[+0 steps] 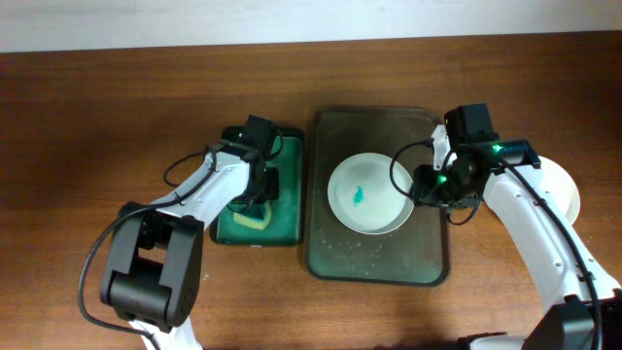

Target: Clean dirty plates on tray and stack at the side

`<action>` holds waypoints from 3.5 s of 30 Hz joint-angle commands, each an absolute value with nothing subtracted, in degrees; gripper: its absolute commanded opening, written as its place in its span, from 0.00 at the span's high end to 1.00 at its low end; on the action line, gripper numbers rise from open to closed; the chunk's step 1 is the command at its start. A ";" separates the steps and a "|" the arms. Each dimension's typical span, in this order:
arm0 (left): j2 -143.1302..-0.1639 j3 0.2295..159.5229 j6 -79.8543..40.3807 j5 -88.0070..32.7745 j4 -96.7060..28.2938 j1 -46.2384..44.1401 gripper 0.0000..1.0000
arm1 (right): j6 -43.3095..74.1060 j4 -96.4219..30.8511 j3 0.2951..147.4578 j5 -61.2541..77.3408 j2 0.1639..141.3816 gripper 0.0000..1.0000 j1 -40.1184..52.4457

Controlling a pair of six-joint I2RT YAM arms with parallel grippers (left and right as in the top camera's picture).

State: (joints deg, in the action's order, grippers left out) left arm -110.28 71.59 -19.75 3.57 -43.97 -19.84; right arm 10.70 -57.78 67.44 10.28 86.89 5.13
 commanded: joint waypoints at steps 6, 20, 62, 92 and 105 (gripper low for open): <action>-107.44 75.96 -19.62 0.38 -57.84 -19.81 0.44 | 11.88 -56.82 67.51 6.02 96.20 0.47 4.78; -102.43 86.39 -18.94 -0.78 -62.11 -20.86 1.00 | 4.67 -49.98 67.48 17.82 102.35 0.58 0.38; -128.07 125.14 -26.63 -4.51 -78.59 -35.79 1.00 | 6.39 -47.55 67.44 17.37 111.66 0.96 0.36; -113.78 93.84 -25.98 5.13 -72.16 -21.93 0.61 | 30.87 -63.96 67.46 -44.60 83.88 0.96 30.89; -90.41 93.82 -26.09 6.79 -73.82 -21.58 0.00 | 37.19 -73.41 67.46 -61.93 83.88 0.96 49.01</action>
State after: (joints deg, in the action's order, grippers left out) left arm -91.09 93.82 -26.13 5.89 -74.37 -21.98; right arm 33.98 -72.75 67.29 -57.84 84.79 47.40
